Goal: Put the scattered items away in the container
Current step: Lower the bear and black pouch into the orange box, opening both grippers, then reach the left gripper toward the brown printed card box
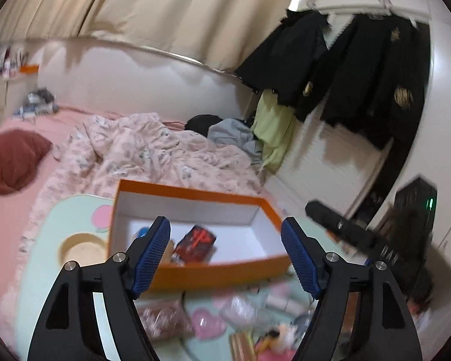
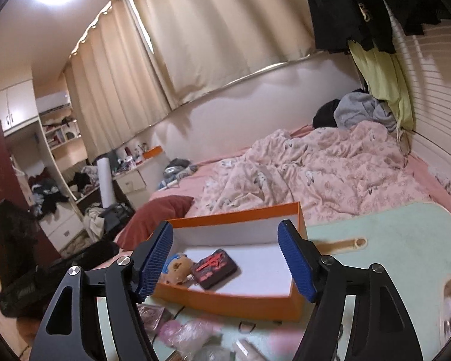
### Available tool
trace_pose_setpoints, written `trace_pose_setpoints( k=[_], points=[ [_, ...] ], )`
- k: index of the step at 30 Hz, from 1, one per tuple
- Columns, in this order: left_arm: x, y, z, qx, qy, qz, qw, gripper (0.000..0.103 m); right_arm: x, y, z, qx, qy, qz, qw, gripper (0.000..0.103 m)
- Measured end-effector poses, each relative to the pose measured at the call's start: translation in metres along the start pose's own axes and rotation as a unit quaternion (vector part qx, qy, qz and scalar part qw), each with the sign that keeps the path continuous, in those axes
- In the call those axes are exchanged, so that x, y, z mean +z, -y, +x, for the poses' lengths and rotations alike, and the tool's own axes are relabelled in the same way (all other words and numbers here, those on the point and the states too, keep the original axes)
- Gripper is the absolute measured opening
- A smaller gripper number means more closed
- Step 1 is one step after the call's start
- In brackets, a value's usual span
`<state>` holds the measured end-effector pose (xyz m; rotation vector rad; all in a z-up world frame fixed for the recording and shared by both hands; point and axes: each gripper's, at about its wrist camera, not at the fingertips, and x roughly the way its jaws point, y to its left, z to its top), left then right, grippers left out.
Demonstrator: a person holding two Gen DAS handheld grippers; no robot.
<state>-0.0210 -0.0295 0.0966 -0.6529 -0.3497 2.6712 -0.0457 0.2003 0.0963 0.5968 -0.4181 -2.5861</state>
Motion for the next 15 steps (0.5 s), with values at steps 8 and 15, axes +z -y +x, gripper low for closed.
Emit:
trace_pose_setpoints(
  k=[8,15],
  points=[
    [-0.047,0.036,-0.043,0.031,-0.022,0.066,0.9971,0.077,-0.040,-0.044,-0.053,-0.062,-0.025,-0.073,0.995,0.092],
    [-0.088,0.019,-0.054,0.100,-0.026,0.014,0.9946,0.077,-0.089,-0.056,-0.067,-0.118,-0.067,-0.088,0.987,0.096]
  ],
)
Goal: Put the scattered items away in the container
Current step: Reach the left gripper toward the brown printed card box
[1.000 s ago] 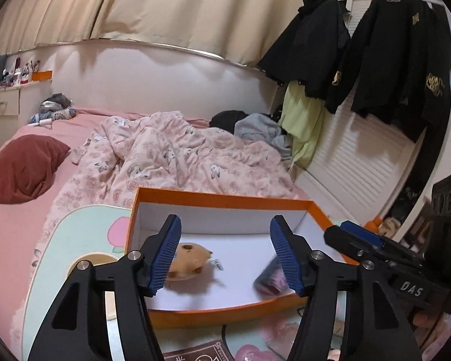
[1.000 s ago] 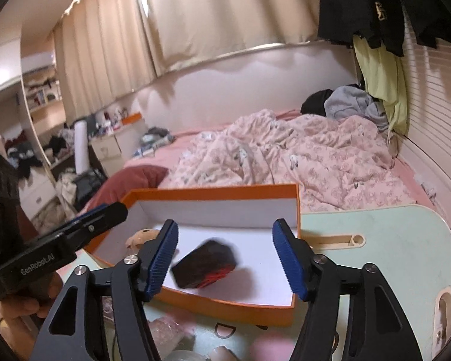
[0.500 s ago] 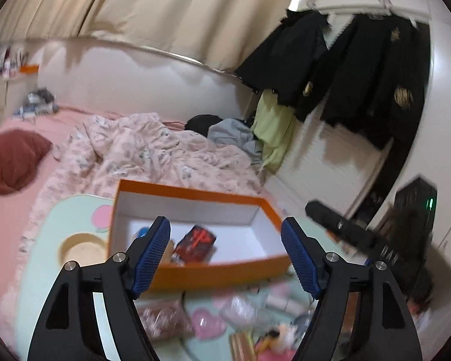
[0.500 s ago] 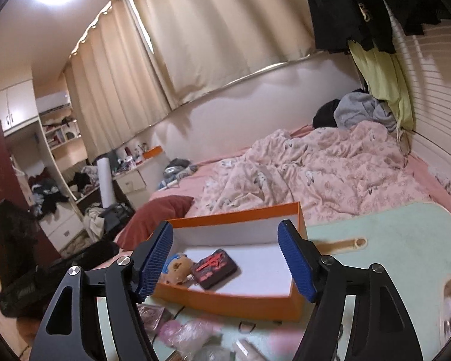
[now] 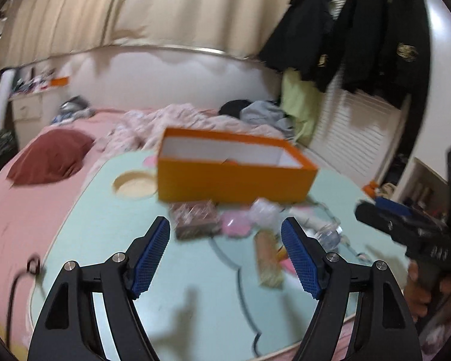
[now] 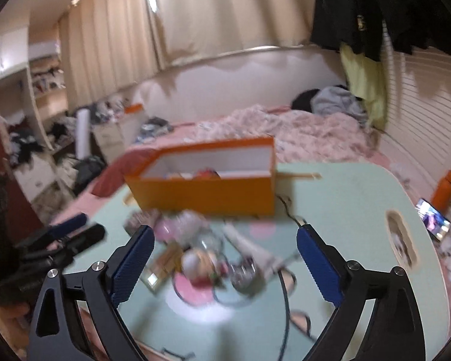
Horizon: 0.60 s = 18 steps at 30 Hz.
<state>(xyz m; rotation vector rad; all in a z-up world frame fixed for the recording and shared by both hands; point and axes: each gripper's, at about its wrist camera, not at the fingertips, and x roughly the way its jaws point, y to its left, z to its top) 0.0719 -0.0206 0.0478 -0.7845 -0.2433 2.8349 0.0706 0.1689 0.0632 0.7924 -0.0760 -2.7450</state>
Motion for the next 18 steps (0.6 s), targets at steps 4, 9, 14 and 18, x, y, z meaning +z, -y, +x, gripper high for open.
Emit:
trace_pose_setpoints(
  k=[4,9,14,18],
  points=[
    [-0.011,-0.003,0.011,0.022,-0.022,-0.001,0.9995,0.077,-0.025,-0.009,0.011,-0.047,-0.021,-0.031,0.998,0.096],
    [-0.024,0.005,0.028,0.042,-0.050,0.008,0.9978,0.077,-0.033,0.011,0.022,-0.059,-0.043,0.011,0.997,0.096],
    [-0.035,0.012,0.044,0.068,-0.079,0.028,0.9942,0.077,-0.041,0.031,0.032,-0.079,-0.067,0.044,0.994,0.100],
    [-0.038,0.017,0.045,0.085,-0.076,0.047,0.9924,0.077,-0.043,0.027,0.035,-0.107,-0.070,0.023,0.992,0.103]
  ],
)
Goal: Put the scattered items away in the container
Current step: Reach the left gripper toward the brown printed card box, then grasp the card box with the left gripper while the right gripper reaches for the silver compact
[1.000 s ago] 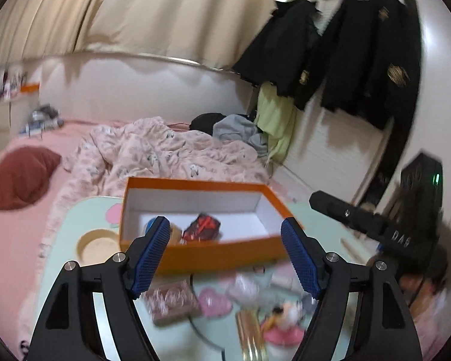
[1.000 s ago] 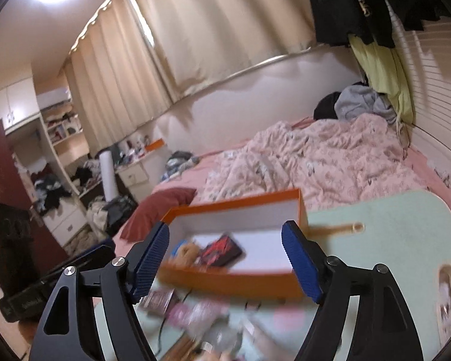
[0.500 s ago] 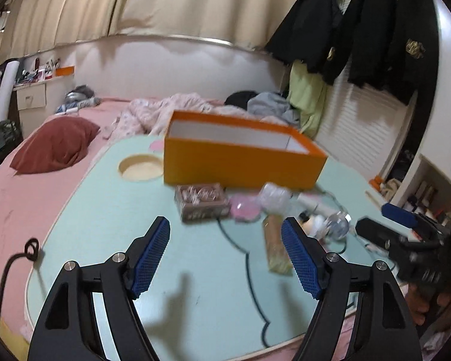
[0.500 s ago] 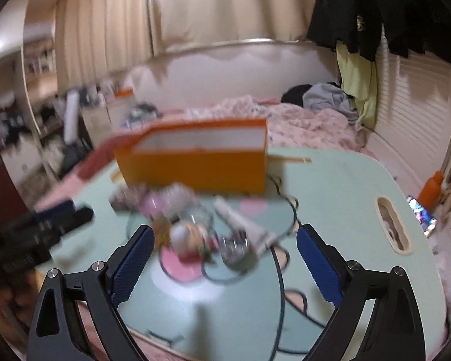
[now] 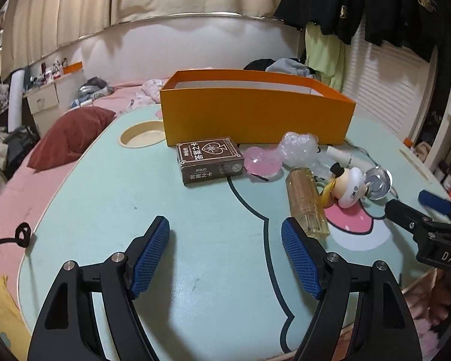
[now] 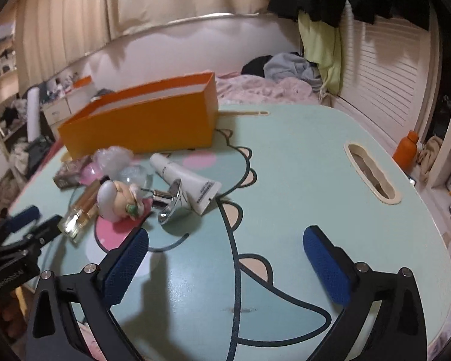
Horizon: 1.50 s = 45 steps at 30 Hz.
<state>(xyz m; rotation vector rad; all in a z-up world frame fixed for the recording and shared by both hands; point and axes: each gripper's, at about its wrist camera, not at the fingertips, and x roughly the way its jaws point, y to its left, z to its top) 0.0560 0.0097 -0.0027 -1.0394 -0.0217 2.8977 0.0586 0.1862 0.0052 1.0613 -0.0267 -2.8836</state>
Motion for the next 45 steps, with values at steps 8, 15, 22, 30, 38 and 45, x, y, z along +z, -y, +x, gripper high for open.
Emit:
trace_pose_setpoints(
  k=[8,15,22,30,38,45],
  points=[
    [0.015,-0.014,-0.010,-0.001,0.016,0.013,0.9998,0.077,-0.001,-0.001,0.000,-0.008,-0.004,-0.008,1.000,0.103],
    [0.059,-0.044,0.000,-0.026,0.031,0.016,0.9990,0.062,0.000,-0.001,0.000,-0.008,-0.004,-0.009,1.000,0.103],
    [0.078,-0.043,0.042,-0.086,-0.042,0.073,0.9927,0.062,0.001,-0.003,0.000,-0.008,-0.006,-0.011,1.000,0.103],
    [0.079,-0.014,0.053,-0.064,-0.071,0.158,0.9828,0.062,0.001,-0.005,-0.001,-0.009,-0.007,-0.013,1.000,0.103],
    [0.050,0.013,0.018,-0.078,-0.073,0.206,0.9727,0.062,0.001,-0.006,0.000,-0.010,-0.007,-0.013,1.000,0.103],
    [0.053,0.017,0.015,-0.046,-0.056,0.165,0.9836,0.062,0.000,-0.005,0.000,-0.010,-0.007,-0.014,1.000,0.103]
  ],
)
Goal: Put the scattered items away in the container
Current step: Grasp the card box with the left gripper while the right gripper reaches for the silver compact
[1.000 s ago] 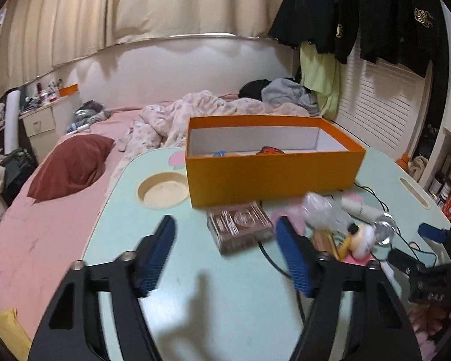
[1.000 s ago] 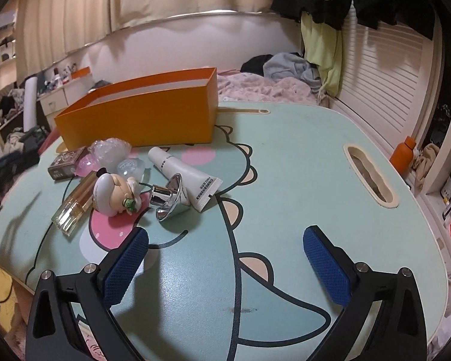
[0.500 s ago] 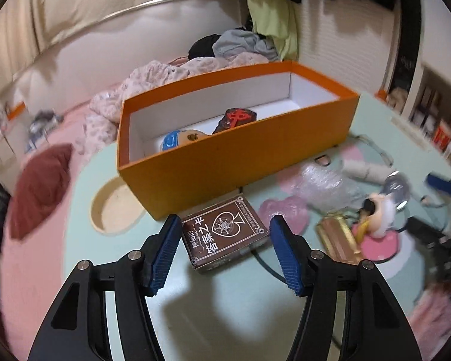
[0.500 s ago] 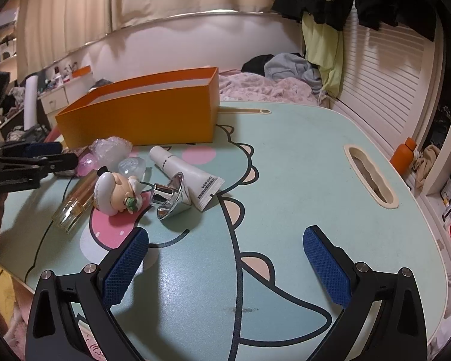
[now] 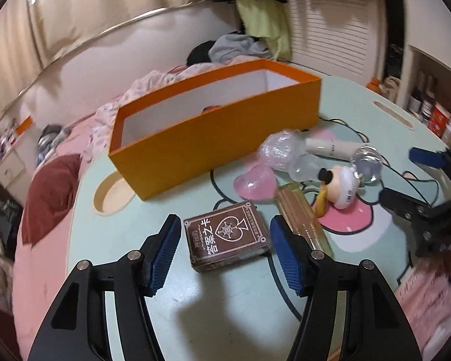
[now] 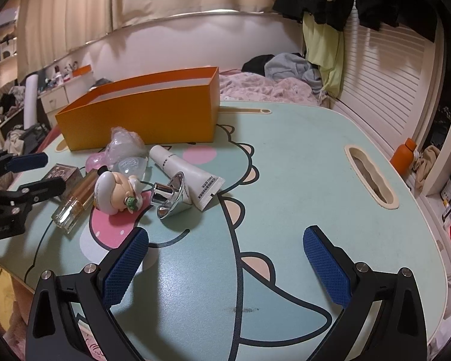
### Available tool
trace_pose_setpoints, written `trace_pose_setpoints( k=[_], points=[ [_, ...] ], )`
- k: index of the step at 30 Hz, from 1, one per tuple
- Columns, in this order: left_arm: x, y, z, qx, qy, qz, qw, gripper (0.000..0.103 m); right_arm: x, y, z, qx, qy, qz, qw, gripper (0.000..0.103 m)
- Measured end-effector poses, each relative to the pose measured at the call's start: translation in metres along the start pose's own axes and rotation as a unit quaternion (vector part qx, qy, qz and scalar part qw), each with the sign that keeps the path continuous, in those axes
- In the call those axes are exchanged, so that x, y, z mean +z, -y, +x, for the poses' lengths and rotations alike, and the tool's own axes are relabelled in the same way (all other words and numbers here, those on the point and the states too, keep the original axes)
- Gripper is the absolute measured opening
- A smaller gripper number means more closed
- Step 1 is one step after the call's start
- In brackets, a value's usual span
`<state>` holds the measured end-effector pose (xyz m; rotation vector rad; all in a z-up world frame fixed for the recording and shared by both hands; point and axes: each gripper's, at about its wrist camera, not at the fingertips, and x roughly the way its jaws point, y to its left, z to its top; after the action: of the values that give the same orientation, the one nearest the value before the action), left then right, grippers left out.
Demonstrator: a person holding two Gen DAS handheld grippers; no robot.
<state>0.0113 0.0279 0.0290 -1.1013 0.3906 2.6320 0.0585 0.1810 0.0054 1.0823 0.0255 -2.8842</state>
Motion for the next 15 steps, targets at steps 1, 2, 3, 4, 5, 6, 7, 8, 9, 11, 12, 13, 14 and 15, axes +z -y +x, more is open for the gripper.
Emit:
trace_pose_setpoints(
  k=[1,2,3,4,5,6,7,8,9,11,12,13,14,15],
  points=[
    [-0.001,0.000,0.005,0.004,-0.007,-0.004,1.0000,0.063,0.000,0.000,0.000,0.000,0.000,0.000,1.000,0.103],
    [-0.003,0.001,0.009,0.010,-0.013,-0.009,0.9998,0.063,0.000,0.000,0.000,0.000,0.000,0.000,1.000,0.103],
    [-0.006,0.000,0.010,0.013,-0.007,-0.016,0.9998,0.066,0.000,0.000,0.000,0.000,0.000,0.000,1.000,0.103],
    [-0.006,-0.002,0.011,0.010,-0.004,-0.027,0.9996,0.068,0.000,0.000,0.000,0.001,0.000,0.000,1.000,0.103],
    [-0.007,-0.006,0.012,-0.001,-0.005,-0.041,0.9992,0.068,0.000,0.000,-0.001,0.001,0.000,0.000,1.000,0.103],
    [-0.009,-0.009,0.012,-0.012,-0.005,-0.053,0.9985,0.068,0.000,0.000,-0.001,0.001,0.000,-0.001,1.000,0.103],
    [-0.010,-0.012,0.012,-0.021,-0.004,-0.066,0.9976,0.063,0.000,0.000,-0.001,0.002,0.001,-0.001,1.000,0.103],
    [-0.012,-0.015,0.012,-0.026,0.001,-0.076,0.9968,0.058,-0.001,0.000,-0.001,0.003,0.002,0.000,1.000,0.103],
    [-0.014,-0.019,0.010,-0.026,0.009,-0.085,0.9960,0.058,-0.001,0.000,-0.002,0.005,0.002,-0.002,1.000,0.103],
    [-0.019,-0.026,0.001,-0.022,0.034,-0.105,0.9936,0.058,-0.001,0.000,-0.003,0.015,0.002,-0.005,1.000,0.103],
    [-0.023,-0.030,-0.006,-0.021,0.051,-0.120,0.9913,0.058,-0.001,0.001,-0.003,0.027,0.004,-0.004,1.000,0.103],
    [-0.027,-0.034,-0.012,-0.022,0.066,-0.135,0.9884,0.058,0.000,0.002,-0.005,0.046,0.006,0.001,0.999,0.103],
    [-0.032,-0.038,-0.017,-0.024,0.077,-0.149,0.9855,0.058,0.001,0.004,-0.007,0.063,0.010,0.007,0.998,0.102],
    [-0.037,-0.041,-0.021,-0.028,0.084,-0.161,0.9830,0.058,0.003,0.005,-0.011,0.076,0.018,0.011,0.997,0.100]
  ],
)
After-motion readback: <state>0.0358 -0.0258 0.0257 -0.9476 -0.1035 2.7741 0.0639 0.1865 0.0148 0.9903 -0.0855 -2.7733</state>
